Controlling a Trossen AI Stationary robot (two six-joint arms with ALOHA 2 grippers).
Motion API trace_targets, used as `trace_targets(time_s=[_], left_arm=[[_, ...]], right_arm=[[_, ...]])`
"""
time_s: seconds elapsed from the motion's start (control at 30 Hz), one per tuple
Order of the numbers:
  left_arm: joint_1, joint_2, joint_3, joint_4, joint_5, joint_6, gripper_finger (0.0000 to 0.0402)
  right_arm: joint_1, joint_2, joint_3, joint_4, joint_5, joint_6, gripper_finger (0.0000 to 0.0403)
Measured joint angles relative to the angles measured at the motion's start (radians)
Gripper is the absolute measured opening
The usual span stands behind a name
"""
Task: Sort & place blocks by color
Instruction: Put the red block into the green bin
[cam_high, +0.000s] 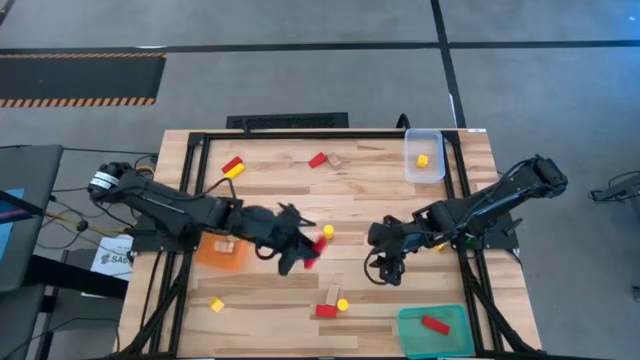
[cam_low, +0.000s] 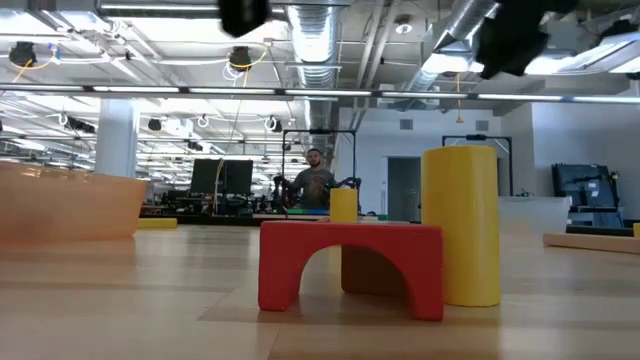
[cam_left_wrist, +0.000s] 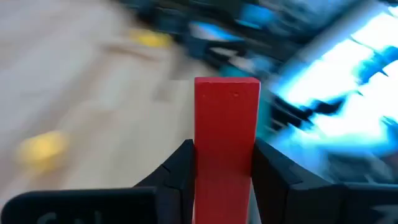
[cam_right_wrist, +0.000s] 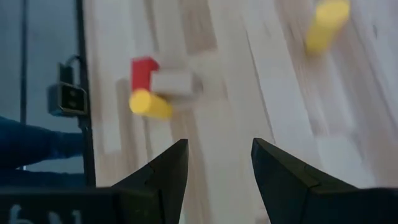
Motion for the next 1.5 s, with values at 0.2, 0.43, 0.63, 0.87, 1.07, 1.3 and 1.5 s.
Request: trace_targets(time_s=[0.2,0.43,0.63,0.87,1.07,1.3,1.5], left_arm=[[0.052,0.063,0.000,0.204,0.408,0.034,0.0091],[0.063,0.136,-0.002,0.223,0.515,-0.062,0.0095],[0.067,0.185,-0.002,0.369,0.516,-0.114,0.0097],[0.082,0.204,-0.001,0.451,0.489,-0.146,0.0099],[0.090,0.206,-0.004,0.479,0.500,-0.155,0.0099],[0.097,0.203,-0.001,0.492,0.494,-0.150,0.0100],[0.097,0.203,-0.001,0.504,0.497,-0.139,0.0100]], right_arm=[[-0.010,-0.012,0.034,0.188,-0.027,-0.264,0.0198],[0.020,-0.012,0.166,0.259,-0.030,-0.728,0.0198],[0.026,0.003,0.197,0.341,-0.030,-0.867,0.0198],[0.015,0.019,0.196,0.368,-0.050,-0.925,0.0207],[-0.018,0.050,0.198,0.383,-0.151,-0.903,0.0204],[-0.048,0.093,0.196,0.439,-0.221,-0.900,0.0191],[-0.064,0.105,0.197,0.456,-0.266,-0.900,0.0158]])
